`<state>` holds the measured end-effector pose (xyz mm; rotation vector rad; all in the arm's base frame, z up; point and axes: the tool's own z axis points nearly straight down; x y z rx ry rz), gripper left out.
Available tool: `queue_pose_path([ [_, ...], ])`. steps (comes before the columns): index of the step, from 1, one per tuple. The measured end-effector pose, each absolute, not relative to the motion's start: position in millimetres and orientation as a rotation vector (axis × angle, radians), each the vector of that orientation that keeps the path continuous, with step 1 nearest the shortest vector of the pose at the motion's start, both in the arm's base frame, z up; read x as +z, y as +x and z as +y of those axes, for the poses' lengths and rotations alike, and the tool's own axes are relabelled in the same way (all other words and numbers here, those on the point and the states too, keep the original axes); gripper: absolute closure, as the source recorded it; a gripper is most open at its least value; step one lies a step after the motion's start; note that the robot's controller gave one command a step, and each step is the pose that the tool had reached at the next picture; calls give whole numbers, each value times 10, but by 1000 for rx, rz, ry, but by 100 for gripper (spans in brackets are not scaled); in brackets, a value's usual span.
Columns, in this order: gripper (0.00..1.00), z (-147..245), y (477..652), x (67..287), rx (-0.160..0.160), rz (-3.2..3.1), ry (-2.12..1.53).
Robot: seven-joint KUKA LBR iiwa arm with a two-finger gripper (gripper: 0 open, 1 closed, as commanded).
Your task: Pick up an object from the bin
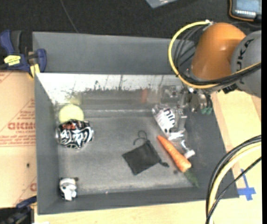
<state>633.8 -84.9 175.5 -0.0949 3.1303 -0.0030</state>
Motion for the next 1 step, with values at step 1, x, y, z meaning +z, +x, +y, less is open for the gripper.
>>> queue_pose_path([
  [1,0,-928,6268,1154,-5,3124,-220],
])
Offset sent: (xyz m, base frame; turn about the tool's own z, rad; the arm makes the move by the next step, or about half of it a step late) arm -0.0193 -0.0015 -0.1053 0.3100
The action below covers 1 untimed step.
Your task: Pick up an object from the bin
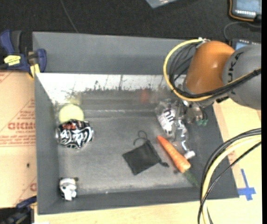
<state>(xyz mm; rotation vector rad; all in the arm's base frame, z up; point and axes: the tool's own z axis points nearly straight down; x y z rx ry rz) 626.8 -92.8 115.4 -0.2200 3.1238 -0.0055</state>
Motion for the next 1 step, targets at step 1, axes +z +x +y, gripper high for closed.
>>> queue_pose_path([
  [1,0,-912,6205,867,0,3135,-100],
])
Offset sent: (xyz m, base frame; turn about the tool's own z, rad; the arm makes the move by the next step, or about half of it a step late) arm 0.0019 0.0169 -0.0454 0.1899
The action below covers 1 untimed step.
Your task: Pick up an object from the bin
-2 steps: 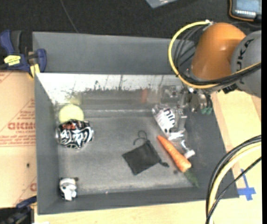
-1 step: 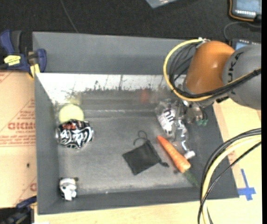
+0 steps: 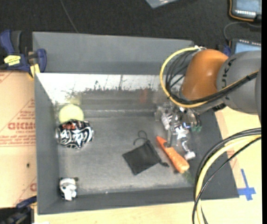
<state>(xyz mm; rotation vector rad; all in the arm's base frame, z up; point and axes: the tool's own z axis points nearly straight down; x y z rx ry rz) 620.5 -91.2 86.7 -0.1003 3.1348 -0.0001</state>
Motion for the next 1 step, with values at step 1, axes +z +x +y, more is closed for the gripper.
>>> queue_pose_path([
  [1,0,-860,6244,817,-1,3115,304],
])
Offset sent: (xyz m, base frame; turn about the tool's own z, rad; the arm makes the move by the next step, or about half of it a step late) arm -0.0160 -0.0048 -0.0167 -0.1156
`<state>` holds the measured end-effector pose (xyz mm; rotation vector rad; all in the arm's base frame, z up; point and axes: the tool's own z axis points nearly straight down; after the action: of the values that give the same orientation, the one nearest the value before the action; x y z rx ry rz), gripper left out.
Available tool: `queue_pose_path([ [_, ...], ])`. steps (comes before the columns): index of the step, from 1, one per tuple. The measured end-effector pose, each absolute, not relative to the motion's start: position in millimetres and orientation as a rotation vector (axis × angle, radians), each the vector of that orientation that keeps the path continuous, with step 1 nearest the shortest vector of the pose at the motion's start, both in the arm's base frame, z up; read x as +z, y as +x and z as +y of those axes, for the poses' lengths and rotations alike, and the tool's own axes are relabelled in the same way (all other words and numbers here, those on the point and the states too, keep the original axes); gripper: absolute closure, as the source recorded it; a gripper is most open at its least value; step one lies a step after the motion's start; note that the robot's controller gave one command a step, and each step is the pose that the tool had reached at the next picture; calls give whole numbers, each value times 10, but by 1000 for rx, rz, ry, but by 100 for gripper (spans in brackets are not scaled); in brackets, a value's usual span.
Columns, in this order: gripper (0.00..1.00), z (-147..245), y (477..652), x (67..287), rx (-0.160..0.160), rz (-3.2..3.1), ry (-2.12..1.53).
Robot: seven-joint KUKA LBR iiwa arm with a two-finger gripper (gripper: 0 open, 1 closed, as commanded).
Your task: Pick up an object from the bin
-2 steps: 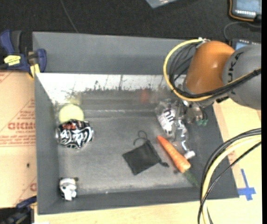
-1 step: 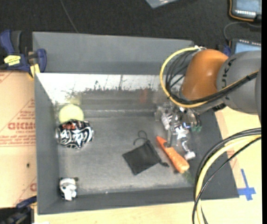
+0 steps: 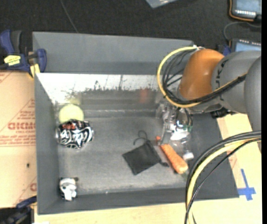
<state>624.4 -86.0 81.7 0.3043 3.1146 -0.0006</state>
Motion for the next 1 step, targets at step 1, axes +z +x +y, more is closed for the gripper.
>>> queue_pose_path([
  [1,0,-894,6163,767,-2,3131,57],
])
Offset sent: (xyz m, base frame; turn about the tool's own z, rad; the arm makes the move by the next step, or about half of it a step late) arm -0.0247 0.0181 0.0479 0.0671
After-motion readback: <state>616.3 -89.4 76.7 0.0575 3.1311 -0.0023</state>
